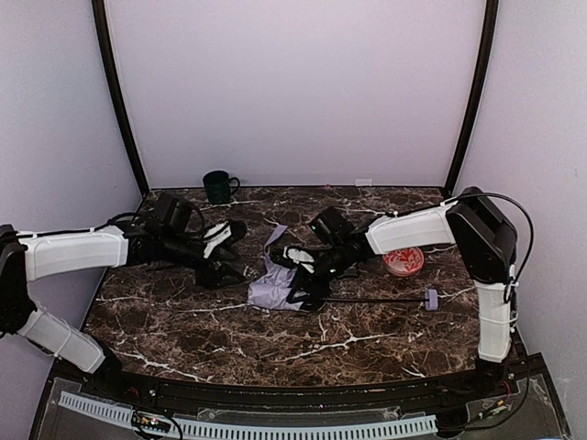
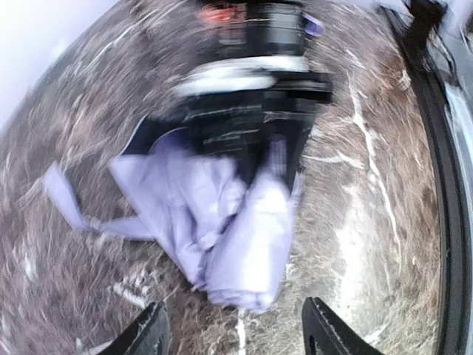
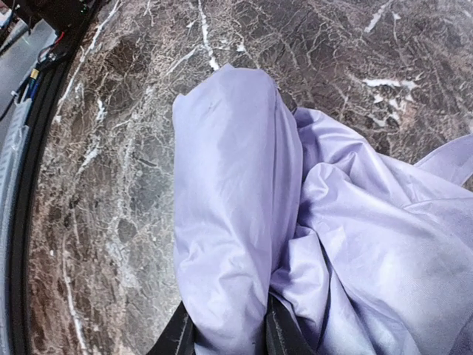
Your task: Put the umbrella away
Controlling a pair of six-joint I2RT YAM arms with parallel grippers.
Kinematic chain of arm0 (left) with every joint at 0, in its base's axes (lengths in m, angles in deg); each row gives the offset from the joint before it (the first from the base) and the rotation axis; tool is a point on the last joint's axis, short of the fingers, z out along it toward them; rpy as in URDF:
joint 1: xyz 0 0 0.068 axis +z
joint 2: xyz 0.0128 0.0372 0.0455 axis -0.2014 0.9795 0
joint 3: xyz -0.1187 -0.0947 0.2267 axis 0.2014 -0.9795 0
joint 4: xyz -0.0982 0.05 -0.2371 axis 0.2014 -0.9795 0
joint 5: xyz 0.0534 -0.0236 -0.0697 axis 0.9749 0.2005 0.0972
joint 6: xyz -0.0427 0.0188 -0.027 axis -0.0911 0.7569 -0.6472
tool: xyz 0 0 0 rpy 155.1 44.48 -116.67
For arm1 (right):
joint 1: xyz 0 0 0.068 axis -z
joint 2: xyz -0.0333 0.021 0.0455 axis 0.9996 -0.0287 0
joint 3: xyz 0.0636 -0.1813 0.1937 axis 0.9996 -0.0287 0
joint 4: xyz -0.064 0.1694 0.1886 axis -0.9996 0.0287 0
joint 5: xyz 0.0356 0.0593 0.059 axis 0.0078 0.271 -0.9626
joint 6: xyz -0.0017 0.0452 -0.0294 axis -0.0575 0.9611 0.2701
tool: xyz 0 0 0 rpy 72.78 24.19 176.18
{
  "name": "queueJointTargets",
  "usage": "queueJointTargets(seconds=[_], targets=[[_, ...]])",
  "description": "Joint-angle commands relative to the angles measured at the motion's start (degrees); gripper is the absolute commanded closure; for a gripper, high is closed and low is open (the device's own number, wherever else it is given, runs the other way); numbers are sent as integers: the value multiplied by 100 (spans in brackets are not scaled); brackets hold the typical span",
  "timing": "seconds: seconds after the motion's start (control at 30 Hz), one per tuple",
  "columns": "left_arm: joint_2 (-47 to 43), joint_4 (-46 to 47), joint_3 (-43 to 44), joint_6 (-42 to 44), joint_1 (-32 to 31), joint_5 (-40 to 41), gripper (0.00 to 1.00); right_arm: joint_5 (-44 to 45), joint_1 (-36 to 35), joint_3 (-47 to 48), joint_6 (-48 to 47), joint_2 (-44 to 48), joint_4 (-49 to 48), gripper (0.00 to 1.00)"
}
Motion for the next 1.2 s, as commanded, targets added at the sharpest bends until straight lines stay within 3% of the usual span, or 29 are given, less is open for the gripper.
queueJointTargets(seconds=[0.0,0.07,0.27,0.57,0.73,0.83,0.93,1.03,1.17], targets=[[-655,1288,-1021,2033,-1176,1020,34,-708,-31,-168,810,-610,1950,100],[-590,1608,-1201,2269,-1448,1208,29,-883,-30,-286,832,-584,1952,100],[285,1413,-808,2595,-1882,1533,24,-1440,-28,-230,634,-732,2125,100],[1494,522,34,1714,-2116,1264,27,-1268,233,471,1109,-1260,1836,98],[2207,-513,526,1620,-2116,1963,38,-1139,319,601,1158,-1223,1848,92],[2363,-945,702,1698,-2109,2043,59,-1071,475,482,1378,-978,1593,78],[2446,-1178,940,1515,-2072,1824,74,-1071,706,332,1716,-598,1172,60],[2699,-1808,1302,1309,-1952,1368,82,-1090,932,97,2071,-123,699,49],[3019,-2412,1556,1048,-1753,919,87,-824,1138,-290,2328,588,236,42]])
